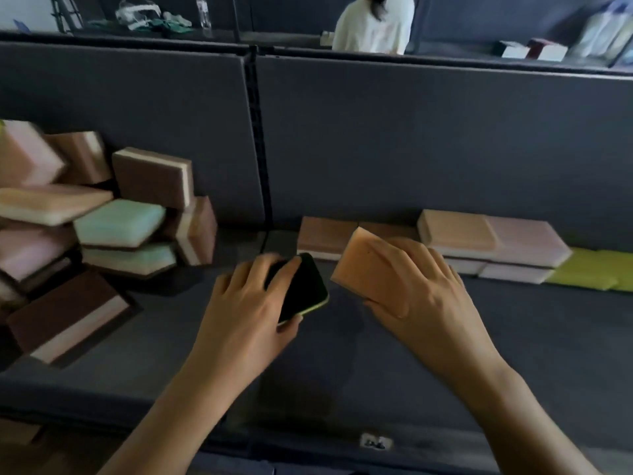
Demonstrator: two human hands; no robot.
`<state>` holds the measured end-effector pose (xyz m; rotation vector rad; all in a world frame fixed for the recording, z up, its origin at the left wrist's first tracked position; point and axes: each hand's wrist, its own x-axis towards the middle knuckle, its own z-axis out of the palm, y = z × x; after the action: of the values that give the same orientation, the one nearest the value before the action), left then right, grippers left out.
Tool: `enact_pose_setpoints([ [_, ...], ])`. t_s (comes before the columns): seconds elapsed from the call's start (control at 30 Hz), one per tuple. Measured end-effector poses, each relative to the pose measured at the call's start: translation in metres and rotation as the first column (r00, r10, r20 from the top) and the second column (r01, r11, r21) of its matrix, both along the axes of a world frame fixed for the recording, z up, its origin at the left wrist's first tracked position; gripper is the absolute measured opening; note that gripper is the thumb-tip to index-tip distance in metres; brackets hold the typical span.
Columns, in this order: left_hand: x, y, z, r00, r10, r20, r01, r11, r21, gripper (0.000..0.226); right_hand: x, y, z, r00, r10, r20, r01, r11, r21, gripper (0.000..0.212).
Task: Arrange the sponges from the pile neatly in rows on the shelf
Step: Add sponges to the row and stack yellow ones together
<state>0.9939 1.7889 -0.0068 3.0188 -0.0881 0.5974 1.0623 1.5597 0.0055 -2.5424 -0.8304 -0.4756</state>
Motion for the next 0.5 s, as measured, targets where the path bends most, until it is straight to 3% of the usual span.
enact_pose_setpoints([
  [0.27, 0.013, -0.069, -0.018, 0.967, -0.209, -0.146, 0.209, 0.978, -0.016, 0.077, -0.007, -0.067, -0.01, 0.995, -0.096, -0.011, 0.095, 0.995, -0.023, 0.081],
  [0.5, 0.026, -0.087, -0.026, 0.937, -0.296, -0.188, 0.298, 0.954, -0.016, 0.077, 0.005, -0.093, -0.01, 0.995, -0.102, -0.011, 0.101, 0.992, -0.077, 0.076],
])
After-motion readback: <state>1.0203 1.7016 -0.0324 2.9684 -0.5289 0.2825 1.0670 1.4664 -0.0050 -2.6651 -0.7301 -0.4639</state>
